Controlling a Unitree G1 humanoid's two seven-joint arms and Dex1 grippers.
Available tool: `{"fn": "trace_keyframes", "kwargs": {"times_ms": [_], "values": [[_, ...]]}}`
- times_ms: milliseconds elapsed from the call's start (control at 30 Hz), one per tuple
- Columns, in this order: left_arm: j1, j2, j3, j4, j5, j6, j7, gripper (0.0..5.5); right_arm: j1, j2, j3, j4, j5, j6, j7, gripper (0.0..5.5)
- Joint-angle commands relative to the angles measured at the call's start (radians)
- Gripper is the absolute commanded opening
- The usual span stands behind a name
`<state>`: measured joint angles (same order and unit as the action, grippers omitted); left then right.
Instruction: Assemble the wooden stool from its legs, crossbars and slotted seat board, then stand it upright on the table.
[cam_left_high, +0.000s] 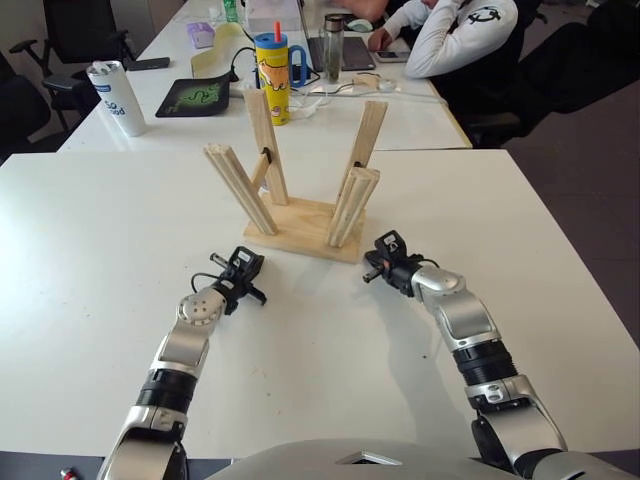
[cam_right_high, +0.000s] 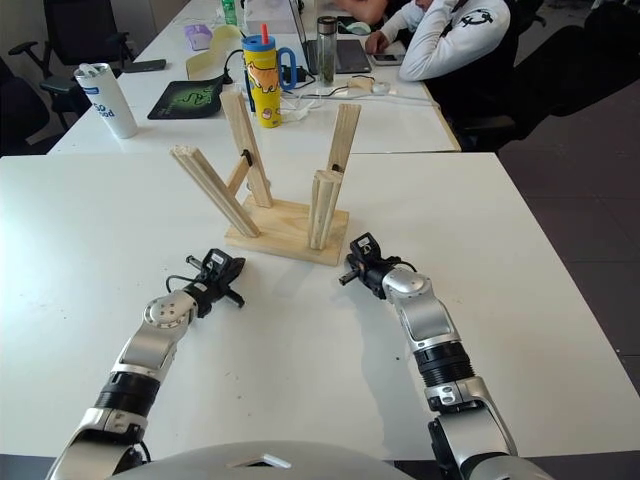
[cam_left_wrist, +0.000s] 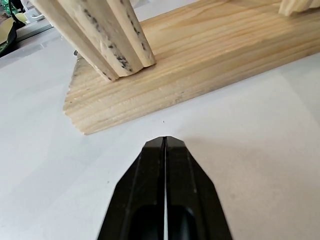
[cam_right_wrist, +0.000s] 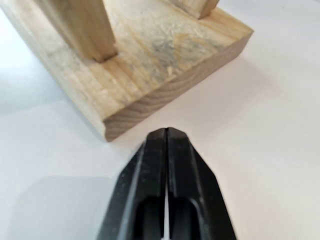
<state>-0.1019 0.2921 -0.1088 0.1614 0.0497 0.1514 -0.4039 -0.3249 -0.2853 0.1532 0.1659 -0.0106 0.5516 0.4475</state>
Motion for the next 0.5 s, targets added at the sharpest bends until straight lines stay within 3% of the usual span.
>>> {"fn": "trace_keyframes", "kwargs": {"times_ms": [33,233,500], "values": [[0.048,0.006,-0.004,-0.074,0.007,0.082,0.013,0.01,0.013,-0.035,-0.024,0.027,-0.008,0.021,-0.01,0.0],[-0.146,0.053,0.103,0.202,0.025,0.034,0.13,0.01,0.022,-0.017,-0.01,0.017,-0.009,0.022,-0.019,0.0],[-0.447,-0.007,0.013,0.661,0.104,-0.17,0.152,0.01,0.034,-0.009,0.018,0.013,-0.015,0.038,-0.014,0.0]]}}
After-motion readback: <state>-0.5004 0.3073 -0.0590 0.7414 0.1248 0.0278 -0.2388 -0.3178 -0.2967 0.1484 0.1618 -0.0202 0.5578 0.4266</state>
